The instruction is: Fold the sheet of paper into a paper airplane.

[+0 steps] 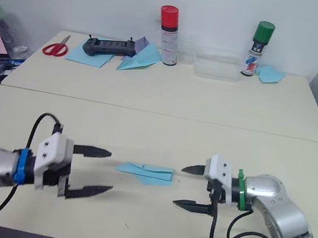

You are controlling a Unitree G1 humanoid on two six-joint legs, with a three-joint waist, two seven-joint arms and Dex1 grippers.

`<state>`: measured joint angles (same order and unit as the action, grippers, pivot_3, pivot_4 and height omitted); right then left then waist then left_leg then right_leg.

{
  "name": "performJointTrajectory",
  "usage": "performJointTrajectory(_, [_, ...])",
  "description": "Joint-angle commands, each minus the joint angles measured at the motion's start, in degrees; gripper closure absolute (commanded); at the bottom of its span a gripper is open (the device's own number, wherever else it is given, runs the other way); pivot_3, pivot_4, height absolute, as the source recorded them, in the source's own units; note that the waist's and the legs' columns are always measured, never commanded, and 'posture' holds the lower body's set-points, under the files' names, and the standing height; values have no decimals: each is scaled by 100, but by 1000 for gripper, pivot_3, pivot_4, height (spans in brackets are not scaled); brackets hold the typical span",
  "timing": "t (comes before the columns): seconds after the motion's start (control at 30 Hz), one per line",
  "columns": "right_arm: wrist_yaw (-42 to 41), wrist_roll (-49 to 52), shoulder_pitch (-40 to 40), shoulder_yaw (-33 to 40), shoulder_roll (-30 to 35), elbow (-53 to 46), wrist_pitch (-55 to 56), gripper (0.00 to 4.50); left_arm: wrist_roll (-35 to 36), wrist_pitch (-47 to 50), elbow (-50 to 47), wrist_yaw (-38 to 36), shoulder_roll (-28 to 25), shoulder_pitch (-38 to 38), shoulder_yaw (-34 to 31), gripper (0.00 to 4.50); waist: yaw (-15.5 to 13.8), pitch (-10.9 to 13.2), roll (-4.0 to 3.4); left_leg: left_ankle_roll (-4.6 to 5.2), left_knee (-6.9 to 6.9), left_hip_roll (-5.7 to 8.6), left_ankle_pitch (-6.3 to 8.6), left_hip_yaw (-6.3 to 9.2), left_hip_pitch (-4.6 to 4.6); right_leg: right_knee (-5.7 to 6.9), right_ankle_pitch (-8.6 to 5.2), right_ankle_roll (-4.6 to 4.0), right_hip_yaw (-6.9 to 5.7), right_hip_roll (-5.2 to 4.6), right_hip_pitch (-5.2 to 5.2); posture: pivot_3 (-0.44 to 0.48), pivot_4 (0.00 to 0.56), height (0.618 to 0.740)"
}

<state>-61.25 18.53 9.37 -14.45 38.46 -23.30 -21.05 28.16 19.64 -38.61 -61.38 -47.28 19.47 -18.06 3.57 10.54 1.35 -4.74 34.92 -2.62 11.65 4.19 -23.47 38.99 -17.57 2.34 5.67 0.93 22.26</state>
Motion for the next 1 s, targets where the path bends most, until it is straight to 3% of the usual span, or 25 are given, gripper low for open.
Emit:
performJointTrajectory(0.03, [277, -532, -19, -239, -199, 74, 687, 1646, -50, -269, -482, 329, 299, 355, -213, 0, -26, 2, 1, 0, 2, 1, 0, 2, 0, 5, 0, 1, 0, 0, 1, 0, 150, 740])
performJointTrajectory(0.2, [580, -1229, 179, -531, -487, 541, 1461, 1646, -71, -318, -651, 575, 579, 896, -310, 0, -65, 0, 5, -1, 11, 1, -2, 5, 6, 6, -4, -15, -1, 2, -8, 0, 150, 740])
performJointTrajectory(0.43, [991, -1741, 436, -770, -992, 1095, 1831, 1646, -54, -268, -961, 953, 733, 1094, -205, 0, -59, -1, 10, -1, 10, 1, -2, 3, 6, 6, 4, -3, -2, 2, -9, 0, 150, 740])
performJointTrajectory(0.63, [1175, -1637, 625, -748, -1437, 1429, 1395, 1646, -55, -71, -1036, 1452, 813, 735, 33, 0, -53, -2, 10, -1, 10, 1, -2, 5, 6, 8, 6, -1, -3, 3, -9, 0, 150, 740])
performJointTrajectory(0.97, [1241, -1317, 1054, -559, -1892, 1939, 599, 1646, -66, -125, -1027, 1456, 797, 810, 74, 0, -39, -2, 10, -1, 10, 1, -2, 6, 7, 9, 7, -1, -4, 3, -10, 0, 150, 740])
performJointTrajectory(1.0, [1246, -1328, 1100, -563, -1906, 2003, 597, 1834, -68, -128, -1023, 1458, 799, 810, 76, 0, -38, -2, 10, -1, 10, 1, -2, 6, 7, 9, 7, -1, -4, 3, -10, 0, 150, 740])
